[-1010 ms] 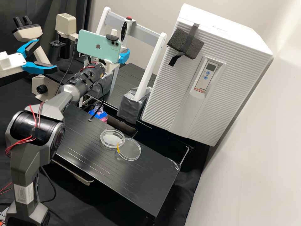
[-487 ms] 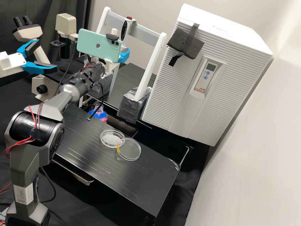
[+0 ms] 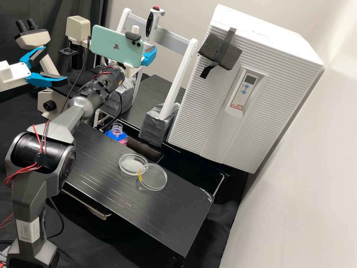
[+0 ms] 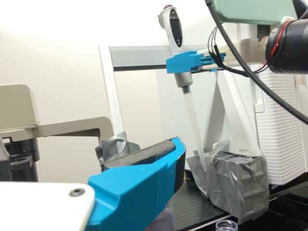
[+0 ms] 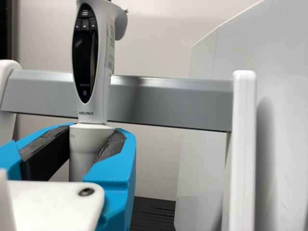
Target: Use the pipette
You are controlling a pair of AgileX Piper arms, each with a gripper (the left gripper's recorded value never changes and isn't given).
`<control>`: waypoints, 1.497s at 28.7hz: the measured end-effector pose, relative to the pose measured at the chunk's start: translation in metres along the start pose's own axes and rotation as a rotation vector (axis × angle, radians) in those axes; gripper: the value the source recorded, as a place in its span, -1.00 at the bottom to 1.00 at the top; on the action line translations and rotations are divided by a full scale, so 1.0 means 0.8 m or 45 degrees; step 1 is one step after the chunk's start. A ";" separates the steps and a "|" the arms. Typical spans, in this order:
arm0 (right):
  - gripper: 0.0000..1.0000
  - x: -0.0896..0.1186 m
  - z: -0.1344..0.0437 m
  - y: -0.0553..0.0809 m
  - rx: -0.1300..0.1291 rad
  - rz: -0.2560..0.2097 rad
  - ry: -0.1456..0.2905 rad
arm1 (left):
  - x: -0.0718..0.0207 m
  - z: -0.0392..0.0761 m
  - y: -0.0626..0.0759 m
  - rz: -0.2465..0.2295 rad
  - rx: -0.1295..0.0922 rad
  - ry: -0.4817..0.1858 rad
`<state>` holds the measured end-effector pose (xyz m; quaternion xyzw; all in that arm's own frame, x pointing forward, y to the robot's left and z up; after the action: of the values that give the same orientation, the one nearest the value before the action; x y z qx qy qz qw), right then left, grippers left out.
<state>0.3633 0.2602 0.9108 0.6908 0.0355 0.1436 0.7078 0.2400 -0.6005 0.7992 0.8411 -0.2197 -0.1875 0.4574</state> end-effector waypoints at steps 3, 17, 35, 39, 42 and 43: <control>-1.00 -0.008 0.001 0.002 0.014 0.001 -0.004 | 0.000 0.000 0.000 0.000 0.000 0.000; -1.00 -0.059 0.019 -0.024 0.050 0.033 -0.033 | 0.004 0.000 -0.011 -0.036 -0.006 0.000; -1.00 -0.087 0.040 -0.046 0.141 0.016 -0.081 | 0.023 0.008 -0.094 -0.323 0.010 -0.002; -1.00 -0.092 0.039 -0.050 0.148 0.047 -0.064 | 0.023 0.008 -0.105 -0.382 0.010 0.003; -1.00 -0.092 0.039 -0.054 0.141 0.080 -0.055 | 0.023 0.008 -0.106 -0.387 0.010 0.004; -1.00 -0.091 0.041 -0.057 0.136 0.086 -0.057 | 0.023 0.008 -0.106 -0.387 0.010 0.004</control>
<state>0.3086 0.2100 0.8566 0.7316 0.0038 0.1498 0.6651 0.2691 -0.5733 0.7216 0.8667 -0.0899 -0.2524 0.4208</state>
